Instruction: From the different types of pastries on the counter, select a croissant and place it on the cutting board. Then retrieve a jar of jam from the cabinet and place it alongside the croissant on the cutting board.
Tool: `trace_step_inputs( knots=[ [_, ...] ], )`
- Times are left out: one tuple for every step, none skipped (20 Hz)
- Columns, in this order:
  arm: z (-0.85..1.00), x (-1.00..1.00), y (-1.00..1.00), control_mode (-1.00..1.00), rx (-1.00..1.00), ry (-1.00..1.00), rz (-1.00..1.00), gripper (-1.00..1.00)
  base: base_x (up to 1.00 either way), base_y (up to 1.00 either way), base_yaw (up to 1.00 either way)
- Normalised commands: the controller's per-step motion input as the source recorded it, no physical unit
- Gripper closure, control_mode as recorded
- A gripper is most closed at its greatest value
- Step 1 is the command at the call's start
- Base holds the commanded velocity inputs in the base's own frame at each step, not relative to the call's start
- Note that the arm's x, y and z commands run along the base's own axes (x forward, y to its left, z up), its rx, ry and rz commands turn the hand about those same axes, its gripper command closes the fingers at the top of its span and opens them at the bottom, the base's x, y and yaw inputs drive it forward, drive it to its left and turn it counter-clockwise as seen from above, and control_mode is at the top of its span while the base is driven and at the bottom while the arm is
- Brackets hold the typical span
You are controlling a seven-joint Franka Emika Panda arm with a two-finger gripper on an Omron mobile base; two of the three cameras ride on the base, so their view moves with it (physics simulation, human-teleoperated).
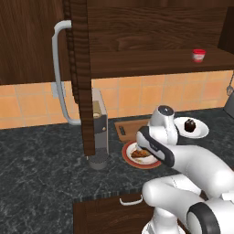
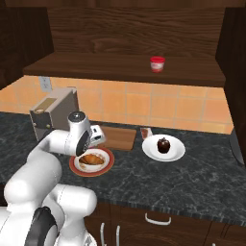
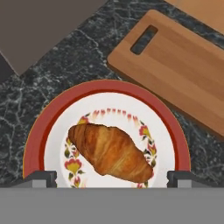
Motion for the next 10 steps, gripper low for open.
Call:
trace_step_inputs(
  knots=[
    [-0.2,0.0,0.0,-1.0,0.0,0.0,0.0,-1.0,0.0,0.0,0.0],
    [-0.31,0.0,0.0,-1.0,0.0,0.0,0.0,-1.0,0.0,0.0,0.0],
    [-0.36,0.0,0.0,-1.0,0.0,0.0,0.0,-1.0,0.0,0.0,0.0],
    [-0.39,0.0,0.0,-1.0,0.0,0.0,0.0,-1.0,0.0,0.0,0.0],
    [-0.41,0.0,0.0,-1.0,0.0,0.01,0.0,-1.0,0.0,0.0,0.0],
    [-0.44,0.0,0.0,-1.0,0.0,0.02,0.0,-1.0,0.0,0.0,0.0],
    [-0.46,0.0,0.04,-1.0,0.0,0.01,0.0,-1.0,0.0,0.0,0.0],
    [-0.47,0.0,0.08,-1.0,0.0,0.0,0.0,-1.0,0.0,0.0,0.0],
    [-0.29,0.0,0.0,-1.0,0.0,0.0,0.0,-1.0,0.0,0.0,0.0],
    [0.0,0.0,0.0,-1.0,0.0,0.0,0.0,-1.0,0.0,0.0,0.0]
  ],
)
